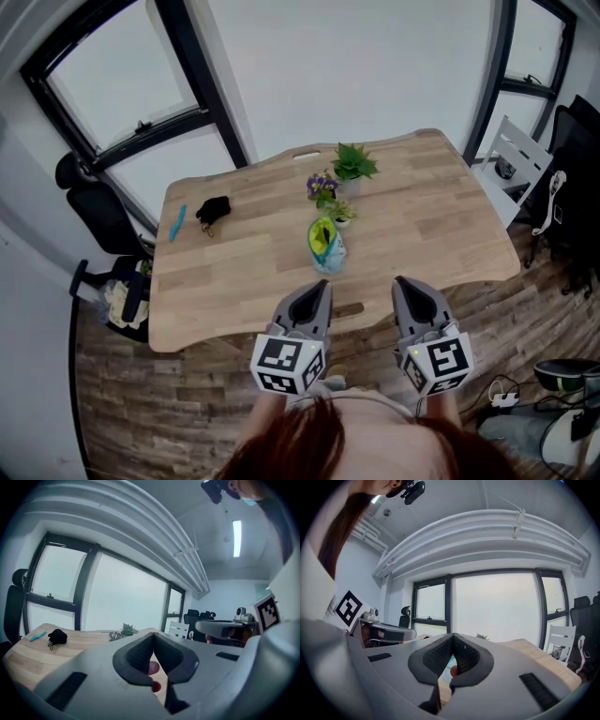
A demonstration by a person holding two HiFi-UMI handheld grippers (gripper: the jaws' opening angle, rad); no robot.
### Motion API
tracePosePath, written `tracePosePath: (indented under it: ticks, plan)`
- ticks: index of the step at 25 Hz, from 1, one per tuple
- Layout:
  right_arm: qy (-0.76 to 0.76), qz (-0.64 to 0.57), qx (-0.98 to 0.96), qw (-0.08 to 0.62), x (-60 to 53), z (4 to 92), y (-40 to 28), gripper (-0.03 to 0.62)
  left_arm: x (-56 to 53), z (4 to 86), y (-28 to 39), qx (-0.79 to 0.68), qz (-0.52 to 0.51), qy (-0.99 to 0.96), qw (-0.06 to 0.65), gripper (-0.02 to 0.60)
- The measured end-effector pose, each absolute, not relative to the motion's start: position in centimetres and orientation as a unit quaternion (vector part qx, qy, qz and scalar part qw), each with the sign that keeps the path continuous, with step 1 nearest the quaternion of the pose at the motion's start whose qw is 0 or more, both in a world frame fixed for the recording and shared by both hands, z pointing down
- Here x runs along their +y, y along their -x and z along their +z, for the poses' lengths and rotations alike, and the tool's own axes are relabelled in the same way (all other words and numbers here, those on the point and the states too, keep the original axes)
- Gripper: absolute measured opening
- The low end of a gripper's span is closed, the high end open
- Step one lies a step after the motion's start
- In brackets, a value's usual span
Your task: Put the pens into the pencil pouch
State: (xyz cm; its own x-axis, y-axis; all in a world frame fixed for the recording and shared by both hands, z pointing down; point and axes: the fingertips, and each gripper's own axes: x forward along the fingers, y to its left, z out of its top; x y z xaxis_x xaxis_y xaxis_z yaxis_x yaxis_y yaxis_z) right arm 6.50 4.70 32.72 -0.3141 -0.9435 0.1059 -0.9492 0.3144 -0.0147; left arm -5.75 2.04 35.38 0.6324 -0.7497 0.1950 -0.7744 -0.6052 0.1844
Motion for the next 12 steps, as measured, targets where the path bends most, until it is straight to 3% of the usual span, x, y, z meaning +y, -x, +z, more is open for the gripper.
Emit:
tracePosePath:
  ticks: [12]
  plan:
    - [-0.583,0.037,-0.810,0.049,3.5,33.1,-6.4,0.000,0.7,35.9,5.3,-0.421,0.050,-0.896,0.131,0.003]
